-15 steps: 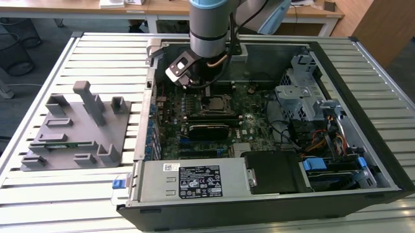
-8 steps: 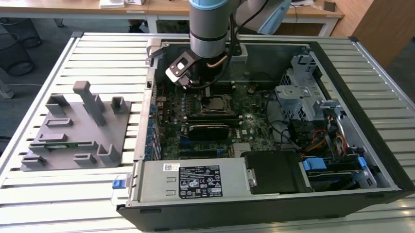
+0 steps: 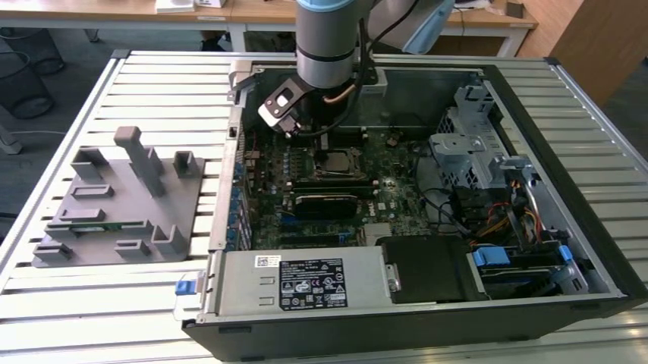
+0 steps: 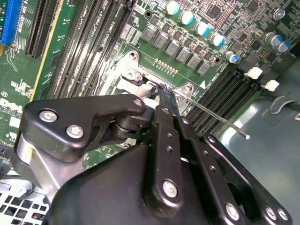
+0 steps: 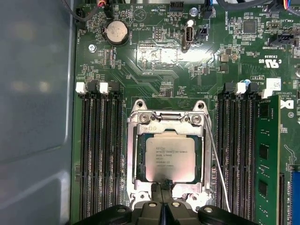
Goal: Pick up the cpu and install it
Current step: 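Close the cpu cover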
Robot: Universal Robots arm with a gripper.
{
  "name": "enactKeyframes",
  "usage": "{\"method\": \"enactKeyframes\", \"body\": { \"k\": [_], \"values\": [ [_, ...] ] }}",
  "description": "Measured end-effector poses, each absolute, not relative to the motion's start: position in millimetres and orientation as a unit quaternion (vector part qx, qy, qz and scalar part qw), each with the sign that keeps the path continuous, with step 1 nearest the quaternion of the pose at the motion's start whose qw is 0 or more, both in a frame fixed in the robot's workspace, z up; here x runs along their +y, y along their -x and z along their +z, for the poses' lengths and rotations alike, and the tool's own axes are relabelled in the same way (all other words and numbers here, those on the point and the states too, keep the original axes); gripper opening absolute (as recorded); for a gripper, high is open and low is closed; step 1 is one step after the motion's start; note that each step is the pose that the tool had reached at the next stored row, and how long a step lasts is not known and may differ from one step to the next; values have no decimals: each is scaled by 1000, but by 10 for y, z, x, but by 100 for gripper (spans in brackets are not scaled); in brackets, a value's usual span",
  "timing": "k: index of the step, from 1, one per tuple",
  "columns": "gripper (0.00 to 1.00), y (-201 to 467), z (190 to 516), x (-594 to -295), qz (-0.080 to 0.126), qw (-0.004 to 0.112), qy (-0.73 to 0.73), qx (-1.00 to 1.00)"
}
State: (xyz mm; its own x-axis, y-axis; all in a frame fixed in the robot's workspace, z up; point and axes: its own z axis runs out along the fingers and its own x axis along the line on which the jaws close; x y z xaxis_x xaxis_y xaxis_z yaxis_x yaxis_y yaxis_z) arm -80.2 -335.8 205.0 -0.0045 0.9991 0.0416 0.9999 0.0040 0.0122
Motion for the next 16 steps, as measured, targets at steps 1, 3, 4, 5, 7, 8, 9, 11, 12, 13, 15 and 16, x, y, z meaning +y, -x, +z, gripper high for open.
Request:
{"method": "enactKeyframes", "body": {
  "k": [1, 3, 4, 5, 7, 8, 9, 11, 12, 13, 15, 16],
  "values": [
    [11, 802, 2060, -3358, -19, 10, 705, -708],
    [11, 802, 2087, -3358, -19, 10, 705, -708],
    [11, 802, 2096, -3358, -19, 10, 705, -708],
    [11, 802, 2100, -3357, -19, 10, 705, -708],
    [11, 800, 2099, -3358, -19, 10, 705, -708],
    [11, 794, 2100, -3359, -19, 10, 705, -708],
    [11, 783, 2100, -3362, -19, 10, 705, -708],
    [11, 750, 2100, -3366, -18, 10, 705, -708],
    [11, 732, 2100, -3369, -18, 10, 705, -708],
    [11, 715, 2100, -3373, -18, 10, 705, -708],
    [11, 690, 2100, -3384, -18, 11, 705, -708],
    [11, 680, 2100, -3392, -18, 11, 705, -708]
  ]
}}
